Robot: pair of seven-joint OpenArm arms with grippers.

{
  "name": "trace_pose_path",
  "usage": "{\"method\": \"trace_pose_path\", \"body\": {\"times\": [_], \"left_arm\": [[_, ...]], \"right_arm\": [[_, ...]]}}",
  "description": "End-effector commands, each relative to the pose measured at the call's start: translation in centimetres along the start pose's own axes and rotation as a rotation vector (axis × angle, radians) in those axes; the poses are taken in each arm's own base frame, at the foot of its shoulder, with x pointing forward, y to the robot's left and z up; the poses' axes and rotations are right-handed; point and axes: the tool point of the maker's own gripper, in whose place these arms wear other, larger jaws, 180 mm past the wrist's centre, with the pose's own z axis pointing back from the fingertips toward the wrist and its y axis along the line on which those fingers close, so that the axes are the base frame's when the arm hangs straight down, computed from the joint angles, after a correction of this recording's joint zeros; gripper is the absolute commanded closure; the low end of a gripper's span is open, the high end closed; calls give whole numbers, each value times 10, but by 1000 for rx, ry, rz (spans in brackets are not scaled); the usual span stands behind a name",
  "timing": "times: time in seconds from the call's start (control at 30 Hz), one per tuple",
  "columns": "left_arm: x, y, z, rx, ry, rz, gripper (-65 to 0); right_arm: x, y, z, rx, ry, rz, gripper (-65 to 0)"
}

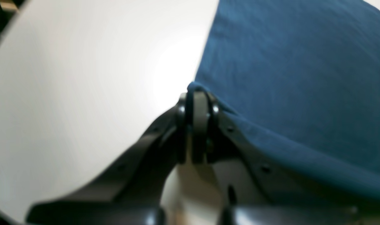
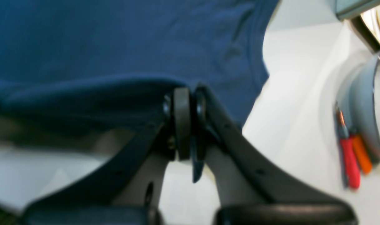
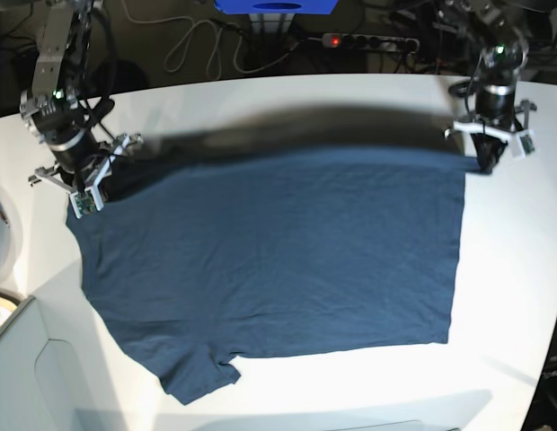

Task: Fold the T-shirt properly
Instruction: 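Lift and pull the shoulder edge toward the hem with both grippers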

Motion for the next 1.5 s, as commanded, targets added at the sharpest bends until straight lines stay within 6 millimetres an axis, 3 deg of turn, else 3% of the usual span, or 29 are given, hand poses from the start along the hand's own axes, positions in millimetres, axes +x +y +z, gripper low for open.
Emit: {"method": "trace_pose_path", "body": {"times": [0.0,0.2,0.33,0.43,0.67,1.13,1.37,1.47], "left_arm": [[15,-2,-5,-1,-51,-5,0],[17,0,-39,8,-48,25,0],[16,2,-56,1,-41,51,0],[22,4,-66,-1,-49,61,0],[28,1,-83,-13,-58,97,0],[33,-1,-98,-24,-61,130,0],[32,-1,-98,-24,-60,131,0],[32,-3,-98,-26,-59,133,0]], "right_arm": [[11,-10,-3,-19,-28,11,-2],[28,-31,-43,-22,-32,-58,-2],[45,-32,-64,6,-33,-45,-2],[59,-23,-82,46,-43,-25,-2],[64,-25,-103,67,-46,-54,-2],[72,-28,-102,60,-92,-61,-4],[90,-43,-73,-6,-200,-94,-3],[91,-43,-74,-3,-200,-93,-4]]}}
